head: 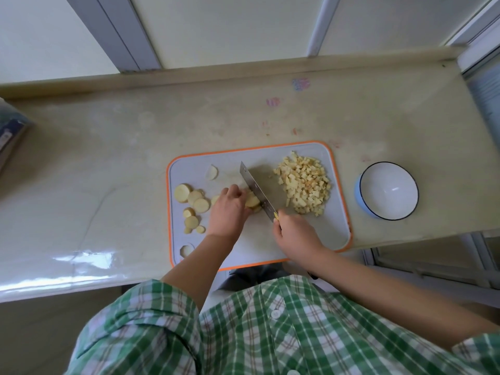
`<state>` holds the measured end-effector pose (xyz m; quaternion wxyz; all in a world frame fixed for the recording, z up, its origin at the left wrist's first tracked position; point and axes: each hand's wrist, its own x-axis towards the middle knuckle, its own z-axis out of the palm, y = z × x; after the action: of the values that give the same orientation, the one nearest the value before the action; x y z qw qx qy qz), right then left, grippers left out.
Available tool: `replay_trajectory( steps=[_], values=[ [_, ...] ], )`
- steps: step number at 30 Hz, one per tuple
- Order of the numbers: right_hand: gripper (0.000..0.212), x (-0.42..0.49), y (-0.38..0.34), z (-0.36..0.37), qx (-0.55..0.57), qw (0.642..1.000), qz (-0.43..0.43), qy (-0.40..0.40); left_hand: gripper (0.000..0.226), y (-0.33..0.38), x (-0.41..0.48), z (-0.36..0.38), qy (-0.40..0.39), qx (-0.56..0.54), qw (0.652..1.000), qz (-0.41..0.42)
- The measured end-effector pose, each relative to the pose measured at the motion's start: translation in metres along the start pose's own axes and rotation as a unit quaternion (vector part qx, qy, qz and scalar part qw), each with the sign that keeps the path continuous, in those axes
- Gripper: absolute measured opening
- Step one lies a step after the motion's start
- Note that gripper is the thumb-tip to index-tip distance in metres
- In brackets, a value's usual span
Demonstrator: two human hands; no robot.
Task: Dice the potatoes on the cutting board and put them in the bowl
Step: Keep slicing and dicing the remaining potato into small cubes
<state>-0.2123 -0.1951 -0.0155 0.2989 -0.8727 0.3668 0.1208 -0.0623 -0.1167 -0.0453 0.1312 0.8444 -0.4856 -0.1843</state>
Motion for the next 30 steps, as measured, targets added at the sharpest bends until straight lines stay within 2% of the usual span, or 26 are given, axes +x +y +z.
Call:
replay_trajectory(
  steps=[4, 8, 11, 17, 30],
  values=[
    [0.021, -0.002, -0.001, 0.002, 0.011, 1.000, 0.007, 0.015, 0.037, 0.000, -0.001, 0.000, 0.001, 0.008, 1.000, -0.005],
    [0.026, 0.002, 0.001, -0.006, 0.072, 0.996, 0.020, 0.044, 0.040, 0.002, -0.002, -0.003, -0.002, 0.011, 1.000, 0.003],
    [0.029, 0.004, -0.003, -0.016, 0.091, 0.995, 0.020, 0.044, 0.039, 0.002, -0.008, -0.005, 0.034, -0.018, 0.999, 0.004],
    [0.035, 0.004, -0.009, -0.026, 0.044, 0.999, -0.002, 0.024, 0.020, 0.002, -0.011, -0.002, 0.060, -0.028, 0.998, -0.019],
    [0.028, 0.010, -0.016, -0.022, 0.015, 1.000, 0.002, -0.005, 0.024, -0.002, 0.002, 0.000, 0.039, -0.025, 0.999, -0.008]
  ],
)
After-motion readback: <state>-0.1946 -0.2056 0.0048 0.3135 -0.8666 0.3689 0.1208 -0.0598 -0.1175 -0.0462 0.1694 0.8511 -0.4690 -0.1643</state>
